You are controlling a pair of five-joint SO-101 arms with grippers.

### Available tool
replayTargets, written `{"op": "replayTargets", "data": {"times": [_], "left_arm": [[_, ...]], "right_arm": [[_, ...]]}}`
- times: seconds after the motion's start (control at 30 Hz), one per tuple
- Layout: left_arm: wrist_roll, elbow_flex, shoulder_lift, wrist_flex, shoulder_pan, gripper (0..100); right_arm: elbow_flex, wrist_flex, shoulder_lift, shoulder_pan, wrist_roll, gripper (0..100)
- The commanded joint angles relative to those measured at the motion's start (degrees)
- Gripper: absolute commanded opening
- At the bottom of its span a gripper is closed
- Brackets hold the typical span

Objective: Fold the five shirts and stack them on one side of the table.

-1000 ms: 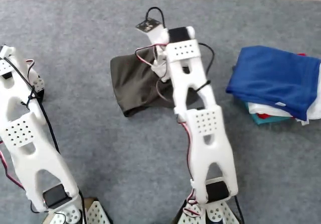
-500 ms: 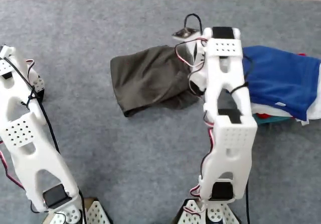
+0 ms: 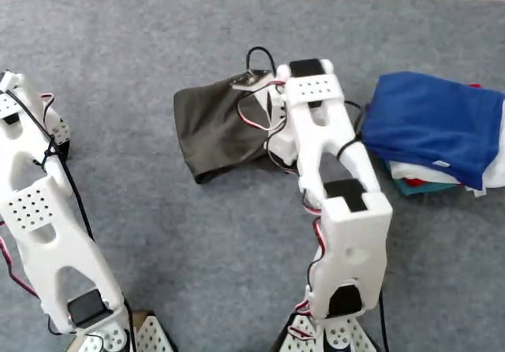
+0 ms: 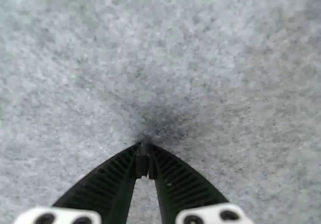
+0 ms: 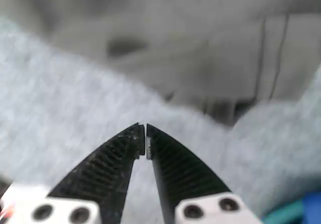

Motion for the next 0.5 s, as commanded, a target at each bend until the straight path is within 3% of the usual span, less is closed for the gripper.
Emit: {"op": "replayTargets", "data": {"times": [0.0, 0.3, 0.47], "left_arm": [[-0.6, 0.2, -0.3, -2.5, -0.8, 3], [-0.6, 0.2, -0.3, -2.5, -0.8, 3], [-0.6, 0.2, -0.3, -2.5, -0.8, 3]], "right_arm": [[0.1, -6.2, 0.7, 2.8, -0.4, 1.5], [0.1, -18.5, 5.3, 14.9, -0.3, 1.5], [0.1, -15.6, 4.5, 18.2, -0.2, 1.5]]}}
